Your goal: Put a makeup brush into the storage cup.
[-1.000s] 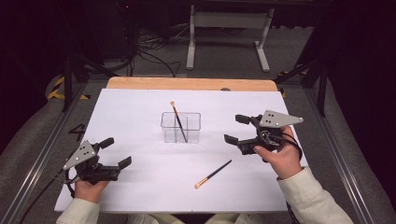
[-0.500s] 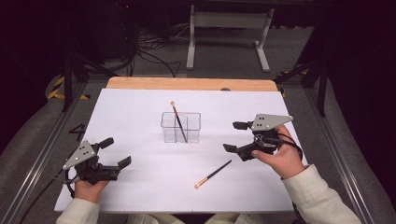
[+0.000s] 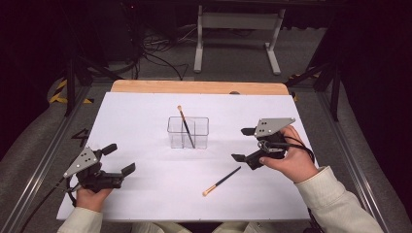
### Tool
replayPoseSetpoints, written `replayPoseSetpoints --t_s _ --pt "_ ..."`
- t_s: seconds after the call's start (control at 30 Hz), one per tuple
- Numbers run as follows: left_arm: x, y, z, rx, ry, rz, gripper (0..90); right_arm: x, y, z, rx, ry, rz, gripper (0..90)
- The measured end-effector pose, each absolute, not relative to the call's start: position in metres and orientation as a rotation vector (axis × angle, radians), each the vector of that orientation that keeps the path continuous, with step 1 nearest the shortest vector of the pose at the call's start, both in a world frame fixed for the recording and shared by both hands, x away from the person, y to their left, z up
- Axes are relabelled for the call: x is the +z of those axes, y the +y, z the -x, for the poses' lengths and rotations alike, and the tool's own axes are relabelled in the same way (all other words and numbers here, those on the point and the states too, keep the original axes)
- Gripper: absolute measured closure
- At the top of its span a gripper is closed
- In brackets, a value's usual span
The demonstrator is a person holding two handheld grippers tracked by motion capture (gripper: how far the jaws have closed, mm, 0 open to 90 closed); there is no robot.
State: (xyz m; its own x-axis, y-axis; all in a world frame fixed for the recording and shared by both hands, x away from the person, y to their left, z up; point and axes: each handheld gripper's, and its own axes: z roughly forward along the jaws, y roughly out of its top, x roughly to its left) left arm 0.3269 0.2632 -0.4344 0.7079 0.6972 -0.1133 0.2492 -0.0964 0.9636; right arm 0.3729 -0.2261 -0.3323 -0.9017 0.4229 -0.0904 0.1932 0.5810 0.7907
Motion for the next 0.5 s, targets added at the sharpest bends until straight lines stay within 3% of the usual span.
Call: replayPoseSetpoints --t_s 0.5 --pt "-0.435 0.265 -0.325 0.452 0.772 -1.674 0.2 -0.338 -0.214 -0.378 1.114 2.675 -0.456 11.1"
